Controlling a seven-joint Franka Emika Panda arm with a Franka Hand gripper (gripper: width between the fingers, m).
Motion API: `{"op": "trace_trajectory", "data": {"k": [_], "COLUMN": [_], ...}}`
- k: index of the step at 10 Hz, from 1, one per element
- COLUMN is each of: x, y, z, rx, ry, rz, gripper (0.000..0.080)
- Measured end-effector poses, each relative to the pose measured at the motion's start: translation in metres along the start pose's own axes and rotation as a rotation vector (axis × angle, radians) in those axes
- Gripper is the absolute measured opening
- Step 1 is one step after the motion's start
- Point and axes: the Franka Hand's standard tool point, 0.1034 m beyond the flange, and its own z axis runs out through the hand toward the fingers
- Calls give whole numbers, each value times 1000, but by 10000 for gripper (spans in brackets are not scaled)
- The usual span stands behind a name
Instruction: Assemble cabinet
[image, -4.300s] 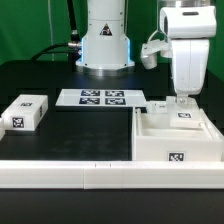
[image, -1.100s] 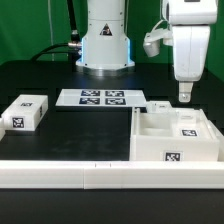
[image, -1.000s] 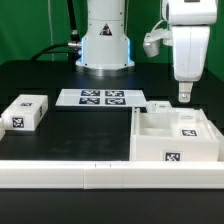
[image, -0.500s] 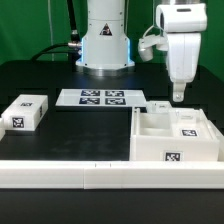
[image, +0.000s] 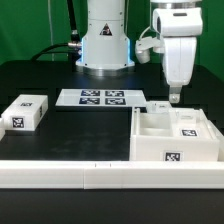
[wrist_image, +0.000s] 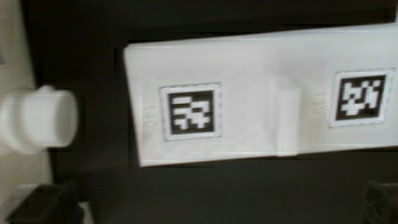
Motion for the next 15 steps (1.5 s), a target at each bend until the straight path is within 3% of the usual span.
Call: {"op": "trace_trajectory", "data": {"k": [2,6,10,11,13,14,15], "x": [-3,-8,-8,-8,-9,-9,-9], "y": [-11,-16,-19,-19,-20,-20,-20], "z": [10,28,35,35,37,37,37], "rx": [10,22,30,32,36,36,36], "ry": [7,24,29,29,29,29,29], "rz": [5,28,33,33,34,34,35], "gripper": [797,797,797,684,363,363,162]}}
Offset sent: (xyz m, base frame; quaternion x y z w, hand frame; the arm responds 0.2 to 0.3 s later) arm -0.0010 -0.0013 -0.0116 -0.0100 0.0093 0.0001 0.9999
